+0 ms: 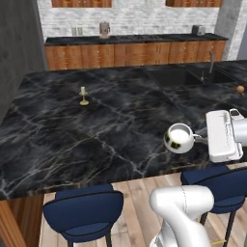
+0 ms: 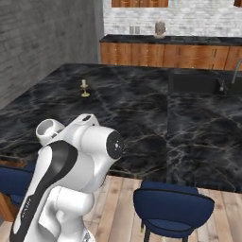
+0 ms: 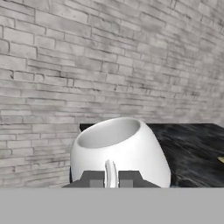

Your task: Open the cabinet directly in front. Then move the wine and the mug to the dining counter with the candle on it.

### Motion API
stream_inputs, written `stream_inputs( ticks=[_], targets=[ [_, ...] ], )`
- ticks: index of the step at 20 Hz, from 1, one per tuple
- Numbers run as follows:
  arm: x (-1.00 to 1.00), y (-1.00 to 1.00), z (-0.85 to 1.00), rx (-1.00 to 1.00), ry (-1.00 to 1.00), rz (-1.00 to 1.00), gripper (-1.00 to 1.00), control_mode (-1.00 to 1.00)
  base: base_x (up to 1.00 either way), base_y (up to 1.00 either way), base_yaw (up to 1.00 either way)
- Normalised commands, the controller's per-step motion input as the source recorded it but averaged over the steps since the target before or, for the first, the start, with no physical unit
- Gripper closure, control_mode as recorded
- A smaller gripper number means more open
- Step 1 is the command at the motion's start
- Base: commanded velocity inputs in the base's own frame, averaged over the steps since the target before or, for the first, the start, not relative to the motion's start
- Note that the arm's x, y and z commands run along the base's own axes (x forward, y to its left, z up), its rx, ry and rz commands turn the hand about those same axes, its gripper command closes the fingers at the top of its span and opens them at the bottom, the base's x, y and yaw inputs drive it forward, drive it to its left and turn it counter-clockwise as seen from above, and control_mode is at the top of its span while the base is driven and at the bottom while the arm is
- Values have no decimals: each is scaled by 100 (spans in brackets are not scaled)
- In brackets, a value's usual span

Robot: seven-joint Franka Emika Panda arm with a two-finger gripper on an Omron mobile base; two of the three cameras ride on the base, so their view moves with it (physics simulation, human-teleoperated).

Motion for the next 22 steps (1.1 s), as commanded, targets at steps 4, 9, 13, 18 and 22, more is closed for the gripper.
stream_inputs(
  ticks=[4, 9, 13, 18, 22],
  targets=[
    [0, 0, 0, 0, 0, 0, 100, 100, 99, 19, 0],
    [39, 7, 8, 0, 1, 0, 100, -100, 50, 18, 0],
    [100, 22, 21, 7, 3, -5, 100, -100, 0, 0, 0],
    [100, 15, 16, 8, 7, -2, 100, -100, 0, 0, 0],
    [100, 27, 19, 1, 23, -4, 100, -100, 0, 0, 0]
  ],
)
